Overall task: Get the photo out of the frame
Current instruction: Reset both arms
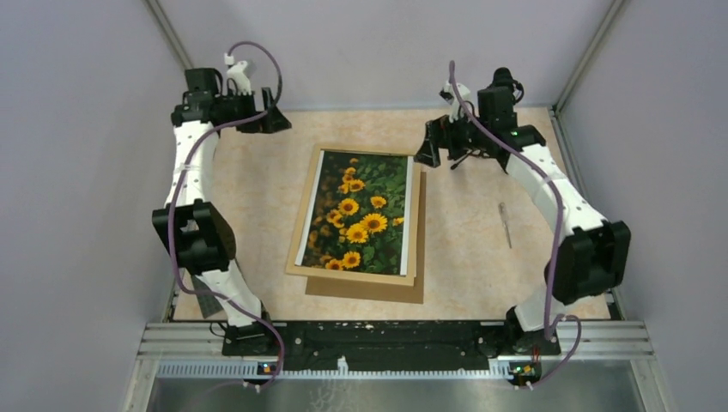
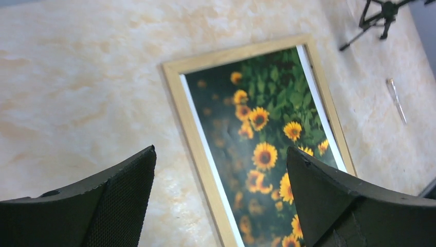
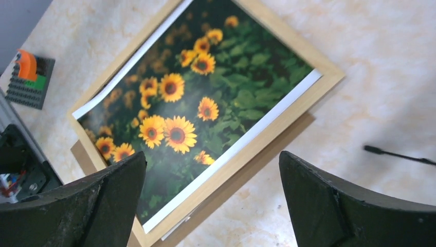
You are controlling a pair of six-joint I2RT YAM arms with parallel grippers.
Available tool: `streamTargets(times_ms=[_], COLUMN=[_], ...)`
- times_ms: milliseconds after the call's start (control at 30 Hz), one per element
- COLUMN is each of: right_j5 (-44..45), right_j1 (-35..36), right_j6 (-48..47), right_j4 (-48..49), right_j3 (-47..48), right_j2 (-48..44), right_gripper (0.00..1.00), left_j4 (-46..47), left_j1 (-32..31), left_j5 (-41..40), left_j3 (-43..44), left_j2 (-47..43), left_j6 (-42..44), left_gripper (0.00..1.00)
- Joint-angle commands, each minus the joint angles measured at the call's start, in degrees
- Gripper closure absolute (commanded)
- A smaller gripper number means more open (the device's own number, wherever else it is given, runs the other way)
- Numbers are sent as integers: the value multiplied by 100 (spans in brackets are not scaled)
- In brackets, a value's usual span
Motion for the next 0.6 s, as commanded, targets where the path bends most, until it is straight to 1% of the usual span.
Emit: streamTargets(times_ms=[0,67,133,167,300,400,467,567], right_j5=[633,921,1005,1025,1008,1071,1132,1370], right_j1=[-4,-27,-49,-49,-72,-68,-74,-72], right_j6=[-188,-257,-382,-440,-497,-482,-422,-303], right_j4=[182,169,148,149,79,101,132,141], right_j3=[-167,-545,-1030,-1336,-2299,-2820,-2964,-3048], right_j2=[-1003,-1390,-1816,-2059,-2858,-3246,-3388,-3461], right_gripper=[1,1,1,1,1,1,1,1], left_j4=[-199,-154,-302,-329,-89,300,443,393], left_j1=[517,784,1003,1058,1102,1103,1099,1103], left_j5=[211,180,210,76,-373,-563,-703,-941], left_j3=[210,-27,-288,-509,-1785,-2477,-2682,-2649], left_j2=[-33,-155,-291,-398,-948,-1330,-1450,-1486], left_j6=[-308,-400,-263,-219,-236,-318,-399,-391], left_gripper=[1,1,1,1,1,1,1,1])
